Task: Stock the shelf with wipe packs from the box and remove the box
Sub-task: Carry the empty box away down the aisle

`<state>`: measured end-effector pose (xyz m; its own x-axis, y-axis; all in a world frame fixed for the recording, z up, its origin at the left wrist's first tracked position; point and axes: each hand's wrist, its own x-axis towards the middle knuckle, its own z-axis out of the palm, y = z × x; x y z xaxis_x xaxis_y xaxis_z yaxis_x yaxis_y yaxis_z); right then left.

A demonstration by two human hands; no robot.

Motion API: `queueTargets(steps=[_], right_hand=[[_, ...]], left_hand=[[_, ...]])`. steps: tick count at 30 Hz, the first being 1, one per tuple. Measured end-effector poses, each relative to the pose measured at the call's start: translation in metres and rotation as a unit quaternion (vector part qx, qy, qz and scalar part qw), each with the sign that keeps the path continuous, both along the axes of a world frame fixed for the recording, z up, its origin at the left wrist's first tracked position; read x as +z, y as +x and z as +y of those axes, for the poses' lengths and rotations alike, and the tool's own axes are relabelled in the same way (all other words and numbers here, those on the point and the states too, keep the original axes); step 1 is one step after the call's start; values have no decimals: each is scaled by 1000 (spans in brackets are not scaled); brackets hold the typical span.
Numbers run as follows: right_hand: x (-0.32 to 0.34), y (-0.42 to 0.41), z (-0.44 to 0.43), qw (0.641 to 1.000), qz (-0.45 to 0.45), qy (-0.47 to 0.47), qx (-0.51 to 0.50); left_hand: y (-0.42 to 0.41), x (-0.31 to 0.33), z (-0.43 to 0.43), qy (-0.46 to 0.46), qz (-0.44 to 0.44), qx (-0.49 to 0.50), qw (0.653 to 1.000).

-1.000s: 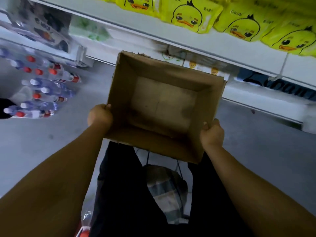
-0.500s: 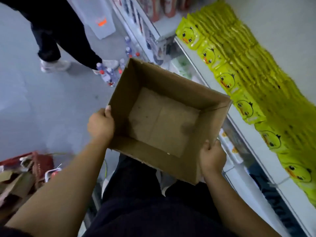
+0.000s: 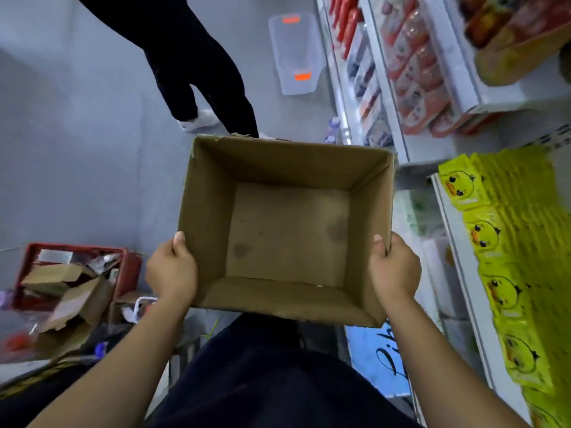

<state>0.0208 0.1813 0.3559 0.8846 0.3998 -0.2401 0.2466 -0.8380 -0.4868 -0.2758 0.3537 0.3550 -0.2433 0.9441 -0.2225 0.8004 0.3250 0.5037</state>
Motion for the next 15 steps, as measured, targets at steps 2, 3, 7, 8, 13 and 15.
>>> queueTargets(steps=[2, 3, 7, 8, 13, 15], right_hand=[[5, -4, 49, 1000, 11, -1, 19], [8, -7, 73, 999, 16, 2, 31], [18, -21, 153, 995, 29, 10, 96], [22, -25, 169, 992, 29, 14, 120], [26, -46, 239, 974, 37, 11, 223], [25, -57, 262, 966, 38, 0, 257]], left_hand=[[-14, 6, 28, -6, -12, 37, 999], [-20, 9, 39, -9, -16, 60, 998], [-49, 19, 69, -8, -48, 141, 989], [-57, 21, 73, -4, -49, 156, 987], [-86, 25, 76, 0, -48, 276, 960], [-96, 26, 71, 4, -50, 318, 947]])
